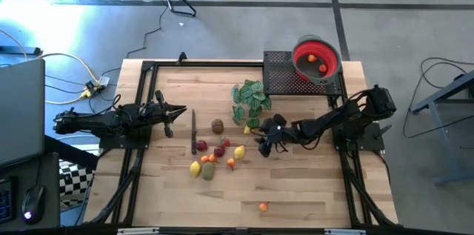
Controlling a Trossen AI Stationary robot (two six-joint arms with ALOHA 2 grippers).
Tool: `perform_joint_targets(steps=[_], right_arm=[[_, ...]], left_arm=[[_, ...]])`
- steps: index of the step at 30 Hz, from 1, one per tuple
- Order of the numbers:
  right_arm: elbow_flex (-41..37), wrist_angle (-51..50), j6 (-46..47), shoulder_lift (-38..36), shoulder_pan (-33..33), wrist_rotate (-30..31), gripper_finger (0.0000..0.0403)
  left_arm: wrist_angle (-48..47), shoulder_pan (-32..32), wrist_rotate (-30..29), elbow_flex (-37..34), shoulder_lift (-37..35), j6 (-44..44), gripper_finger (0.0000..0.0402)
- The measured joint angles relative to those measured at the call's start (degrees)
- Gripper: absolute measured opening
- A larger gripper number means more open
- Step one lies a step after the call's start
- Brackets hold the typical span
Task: Pick & Place Fruit
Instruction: Put the lemon into the red colander
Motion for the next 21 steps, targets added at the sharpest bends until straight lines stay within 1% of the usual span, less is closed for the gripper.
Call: perform_joint_targets(steps=[4, 13, 16, 19, 21], right_arm=[[0.0, 1.9, 2.2, 0.0, 0.0, -3.2, 0.0226], [0.2, 10.1, 0.4, 0.0, 0.0, -9.2, 0.0226], [2.1, 10.4, 0.0, 0.0, 0.0, -11.1, 0.0226], [4.6, 10.3, -3.9, 0.0, 0.0, -9.8, 0.0226], [6.2, 10.3, -6.5, 0.0, -0.4, -6.4, 0.0226]], left_arm=[[0.0, 0.0, 0.0, 0.0, 0.0, 0.0, 0.0033], [0.0, 0.0, 0.0, 0.0, 0.0, 0.0, 0.0033], [0.0, 0.0, 0.0, 0.0, 0.0, 0.0, 0.0033], [0.0, 0.0, 0.0, 0.0, 0.0, 0.0, 0.0033], [0.0, 0.0, 0.0, 0.0, 0.0, 0.0, 0.0033]])
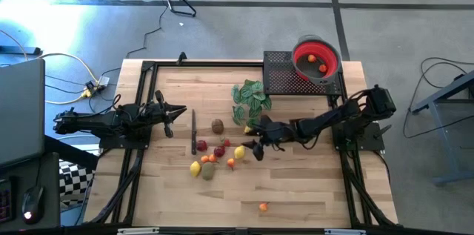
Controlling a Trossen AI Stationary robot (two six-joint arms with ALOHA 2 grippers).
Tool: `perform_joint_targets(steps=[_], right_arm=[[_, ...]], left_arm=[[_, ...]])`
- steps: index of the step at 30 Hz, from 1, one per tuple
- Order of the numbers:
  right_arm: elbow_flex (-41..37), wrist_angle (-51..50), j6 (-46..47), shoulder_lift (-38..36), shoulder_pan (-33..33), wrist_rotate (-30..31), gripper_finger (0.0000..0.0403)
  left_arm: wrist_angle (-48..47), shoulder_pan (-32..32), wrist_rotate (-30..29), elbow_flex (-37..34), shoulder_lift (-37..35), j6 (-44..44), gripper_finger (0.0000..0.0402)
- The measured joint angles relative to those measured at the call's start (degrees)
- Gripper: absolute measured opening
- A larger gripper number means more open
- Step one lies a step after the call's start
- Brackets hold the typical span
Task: Pick & Place Fruit
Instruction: Put the lemon into the red colander
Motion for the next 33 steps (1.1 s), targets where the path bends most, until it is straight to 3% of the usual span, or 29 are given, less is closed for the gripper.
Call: perform_joint_targets(steps=[2, 6, 10, 17, 27, 33], right_arm=[[1.2, 0.0, -1.6, 0.0, -0.8, 3.2, 0.0226], [3.8, -2.7, -3.9, 0.0, -2.8, 4.0, 0.0226], [9.1, -14.8, -4.8, 0.0, -4.0, 3.9, 0.0226], [19.6, -34.0, -22.4, 0.0, -3.7, 3.2, 0.0226], [22.2, -40.2, -44.6, 0.0, -4.8, 1.0, 0.0226], [22.2, -40.0, -50.1, 0.0, -5.8, 1.8, 0.0226]], left_arm=[[0.0, 0.0, 0.0, 0.0, 0.0, 0.0, 0.0033], [0.0, 0.0, 0.0, 0.0, 0.0, 0.0, 0.0033], [0.0, 0.0, 0.0, 0.0, 0.0, 0.0, 0.0033], [0.0, 0.0, 0.0, 0.0, 0.0, 0.0, 0.0033], [0.0, 0.0, 0.0, 0.0, 0.0, 0.0, 0.0033], [0.0, 0.0, 0.0, 0.0, 0.0, 0.0, 0.0033]])
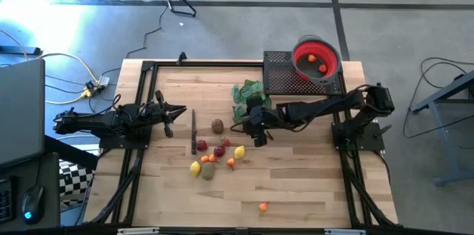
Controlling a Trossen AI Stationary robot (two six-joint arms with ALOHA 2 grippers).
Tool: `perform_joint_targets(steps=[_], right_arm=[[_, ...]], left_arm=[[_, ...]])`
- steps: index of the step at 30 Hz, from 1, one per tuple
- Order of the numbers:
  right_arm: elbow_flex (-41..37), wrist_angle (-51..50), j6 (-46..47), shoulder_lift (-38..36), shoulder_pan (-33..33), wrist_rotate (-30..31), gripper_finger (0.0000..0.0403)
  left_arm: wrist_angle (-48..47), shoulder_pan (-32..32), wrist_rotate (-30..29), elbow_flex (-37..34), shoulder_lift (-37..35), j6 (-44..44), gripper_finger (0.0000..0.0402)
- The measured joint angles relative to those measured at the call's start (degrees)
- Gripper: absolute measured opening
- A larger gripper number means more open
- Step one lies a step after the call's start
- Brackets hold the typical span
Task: Pick & Place Fruit
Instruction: Put the lemon into the red colander
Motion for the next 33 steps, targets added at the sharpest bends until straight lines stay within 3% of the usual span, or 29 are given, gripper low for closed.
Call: perform_joint_targets(steps=[15, 19, 25, 30, 33], right_arm=[[0.4, -3.8, -4.0, 2.5, -2.1, -0.5, 0.0226], [7.9, -8.4, -4.5, 6.6, -2.9, -1.8, 0.0226], [21.9, -23.2, -7.4, 11.0, -3.5, -3.1, 0.0226], [24.6, -30.7, -9.7, 11.1, -5.0, -10.9, 0.0226], [24.6, -36.3, -9.8, 11.3, -5.2, -12.1, 0.0226]], left_arm=[[0.0, 0.0, 0.0, 0.0, 0.0, 0.0, 0.0033], [-0.1, 0.0, 0.0, 0.0, 0.0, 0.0, 0.0033], [-0.2, 0.0, 0.0, 0.0, 0.0, 0.0, 0.0033], [-0.2, 0.0, 0.0, 0.0, 0.0, 0.0, 0.0033], [-0.2, 0.0, 0.0, 0.0, 0.0, 0.0, 0.0033]])
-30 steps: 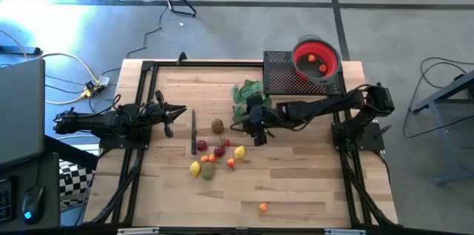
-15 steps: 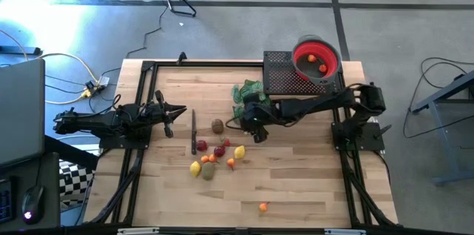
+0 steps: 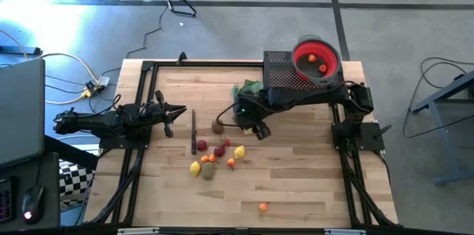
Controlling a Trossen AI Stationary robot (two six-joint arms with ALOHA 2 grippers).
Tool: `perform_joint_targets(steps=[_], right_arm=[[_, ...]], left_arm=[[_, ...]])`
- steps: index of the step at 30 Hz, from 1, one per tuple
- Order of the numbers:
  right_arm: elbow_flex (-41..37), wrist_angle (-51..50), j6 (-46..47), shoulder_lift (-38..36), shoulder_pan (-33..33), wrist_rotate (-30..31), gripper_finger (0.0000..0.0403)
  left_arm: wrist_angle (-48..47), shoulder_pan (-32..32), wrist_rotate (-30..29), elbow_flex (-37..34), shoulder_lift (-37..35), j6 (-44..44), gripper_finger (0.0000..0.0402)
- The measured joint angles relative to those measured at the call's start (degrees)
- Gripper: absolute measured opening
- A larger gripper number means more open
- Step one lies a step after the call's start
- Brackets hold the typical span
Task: Pick & Place Fruit
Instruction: Put the lemon into the red colander
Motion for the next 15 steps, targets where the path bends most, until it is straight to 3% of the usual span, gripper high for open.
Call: perform_joint_targets(steps=[9, 15], right_arm=[[0.3, -2.8, -1.0, 5.8, 2.3, 0.6, 0.0226], [0.3, 0.4, -3.7, 8.2, 3.3, 7.5, 0.0226]], left_arm=[[0.0, 0.0, 0.0, 0.0, 0.0, 0.0, 0.0033], [0.0, 0.0, 0.0, 0.0, 0.0, 0.0, 0.0033]])
